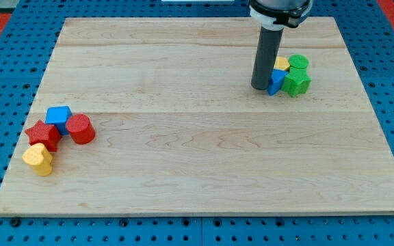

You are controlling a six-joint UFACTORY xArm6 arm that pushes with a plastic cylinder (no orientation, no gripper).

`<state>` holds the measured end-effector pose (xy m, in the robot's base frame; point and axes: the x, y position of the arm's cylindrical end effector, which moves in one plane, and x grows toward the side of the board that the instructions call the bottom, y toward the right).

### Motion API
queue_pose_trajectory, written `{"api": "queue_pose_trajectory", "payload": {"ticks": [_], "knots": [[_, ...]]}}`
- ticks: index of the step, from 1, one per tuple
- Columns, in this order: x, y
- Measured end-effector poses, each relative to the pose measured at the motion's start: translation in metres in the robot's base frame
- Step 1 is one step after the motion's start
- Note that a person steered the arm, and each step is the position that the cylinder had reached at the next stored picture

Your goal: Push the hexagon towards the top left of the board

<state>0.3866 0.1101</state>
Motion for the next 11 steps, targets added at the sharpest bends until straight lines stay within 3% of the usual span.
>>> {"api": "queue_pose_trajectory", "payload": {"ticks": [1,2,4,5,8,10,11], "knots": [[0.054,-0.002],[0.080,0.020],[0.028,0.128],[0.003,0.134],[-0.017,0.134],[-0.071,0.135],[-0.066,0.129]]}}
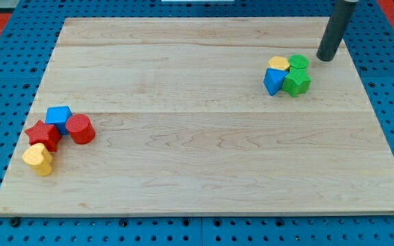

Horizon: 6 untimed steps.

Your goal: Push the hexagon towards the top left of the board

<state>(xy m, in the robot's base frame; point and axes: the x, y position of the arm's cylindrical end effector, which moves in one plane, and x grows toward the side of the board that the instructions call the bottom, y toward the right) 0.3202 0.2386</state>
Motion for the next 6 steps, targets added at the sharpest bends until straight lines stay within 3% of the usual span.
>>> {"api": "queue_pose_trajectory", "payload": {"ticks": [1,2,4,5,6], "knots": [[0.046,-0.045],[0.064,-0.078],[0.053,0.006],[0.001,0.008],[-0.025,-0.020]]}}
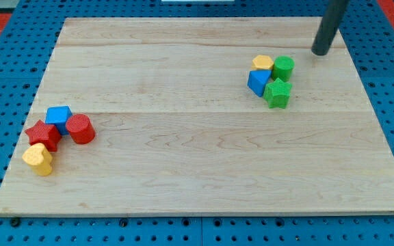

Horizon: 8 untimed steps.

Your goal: Push the hexagon towards the top left of the board

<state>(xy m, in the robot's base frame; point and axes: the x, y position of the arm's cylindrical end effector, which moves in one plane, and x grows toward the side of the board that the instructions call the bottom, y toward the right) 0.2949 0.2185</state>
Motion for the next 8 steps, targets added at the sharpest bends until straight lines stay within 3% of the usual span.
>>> {"api": "queue_pose_trajectory", "payload": {"ticks": [2,4,5,7,8], "knots": [[0.048,-0.109],[0.090,-0.177],[0.112,-0.258],[0.115,-0.284],[0.094,-0.337]]}}
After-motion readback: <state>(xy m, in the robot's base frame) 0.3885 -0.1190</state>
